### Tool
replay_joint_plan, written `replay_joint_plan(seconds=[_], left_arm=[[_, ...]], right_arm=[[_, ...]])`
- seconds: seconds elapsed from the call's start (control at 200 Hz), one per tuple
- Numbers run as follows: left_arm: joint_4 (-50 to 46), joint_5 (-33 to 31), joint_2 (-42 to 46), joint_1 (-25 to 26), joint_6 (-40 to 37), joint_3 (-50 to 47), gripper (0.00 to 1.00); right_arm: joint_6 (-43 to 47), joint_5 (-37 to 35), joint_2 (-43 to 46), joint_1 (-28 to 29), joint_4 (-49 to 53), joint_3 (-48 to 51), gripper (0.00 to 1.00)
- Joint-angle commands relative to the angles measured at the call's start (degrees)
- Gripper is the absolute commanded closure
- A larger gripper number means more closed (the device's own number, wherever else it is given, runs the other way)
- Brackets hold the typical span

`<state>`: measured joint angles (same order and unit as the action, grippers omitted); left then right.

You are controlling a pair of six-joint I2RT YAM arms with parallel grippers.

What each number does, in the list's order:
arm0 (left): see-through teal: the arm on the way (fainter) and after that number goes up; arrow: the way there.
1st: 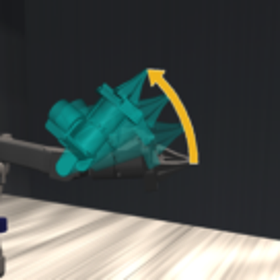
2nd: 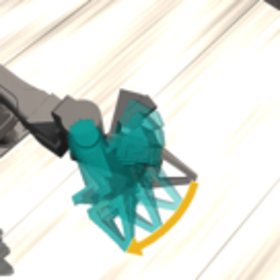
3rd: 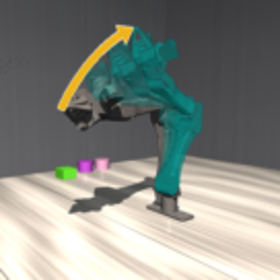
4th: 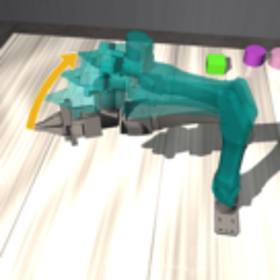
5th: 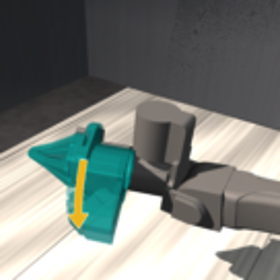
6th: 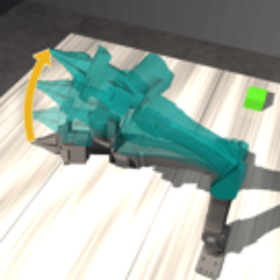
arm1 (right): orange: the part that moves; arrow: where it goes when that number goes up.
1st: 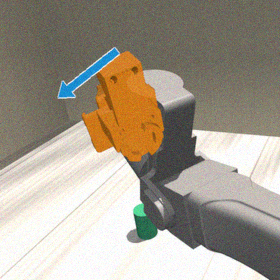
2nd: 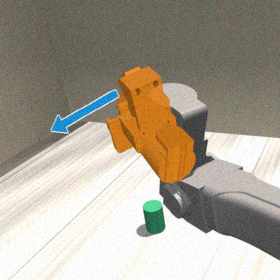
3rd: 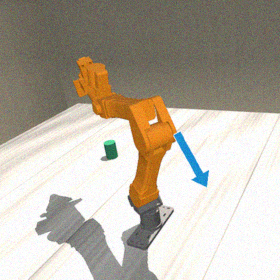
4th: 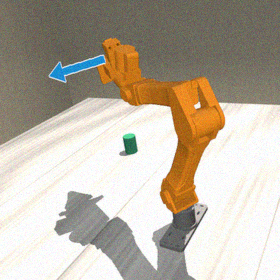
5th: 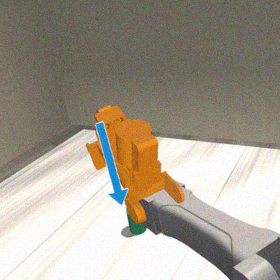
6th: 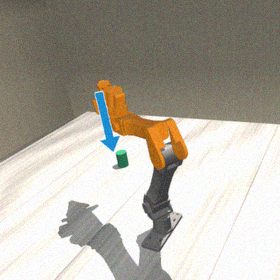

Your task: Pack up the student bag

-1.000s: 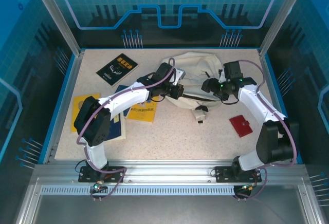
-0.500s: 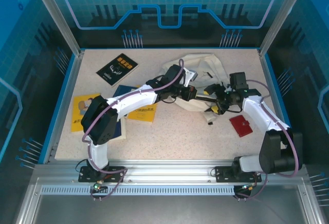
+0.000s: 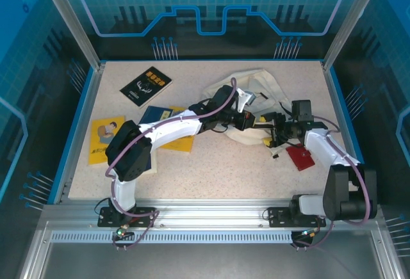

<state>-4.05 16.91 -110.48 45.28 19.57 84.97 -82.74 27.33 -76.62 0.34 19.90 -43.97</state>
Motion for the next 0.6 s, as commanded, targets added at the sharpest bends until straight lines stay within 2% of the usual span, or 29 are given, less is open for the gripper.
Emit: replay_joint_plan(seconds=[0.0, 0.09, 0.22, 0.28, 0.365, 0.595], left_arm=[[-0.14, 1.55, -0.78, 0.29, -1.22, -0.38, 1.0], [-2.56, -0.54, -1.29, 0.18, -3.06, 0.37, 1.0], [-5.72, -5.06, -1.85, -0.29, -5.47, 0.9, 1.0], [-6.8, -6.08, -1.89, -1.11, -6.24, 0.81, 1.0], [-9.8, -6.82, -2.37, -3.02, -7.62, 1.91, 1.0], [-13.84, -8.17, -4.59, -6.58, -11.08, 3.49, 1.0]], right_arm=[[-0.6, -0.24, -2.24, 0.27, -1.17, -2.14, 0.32], [0.38, -1.83, -3.21, 0.57, -0.33, -2.38, 0.43], [3.42, -5.15, -3.2, 0.73, 0.68, -1.54, 0.7], [5.79, -5.79, -3.44, 0.63, 1.69, -1.47, 0.78], [8.05, -6.17, -3.54, 0.62, 2.6, -0.75, 0.83], [10.07, -7.93, -3.17, -0.13, 4.12, 2.21, 0.87]])
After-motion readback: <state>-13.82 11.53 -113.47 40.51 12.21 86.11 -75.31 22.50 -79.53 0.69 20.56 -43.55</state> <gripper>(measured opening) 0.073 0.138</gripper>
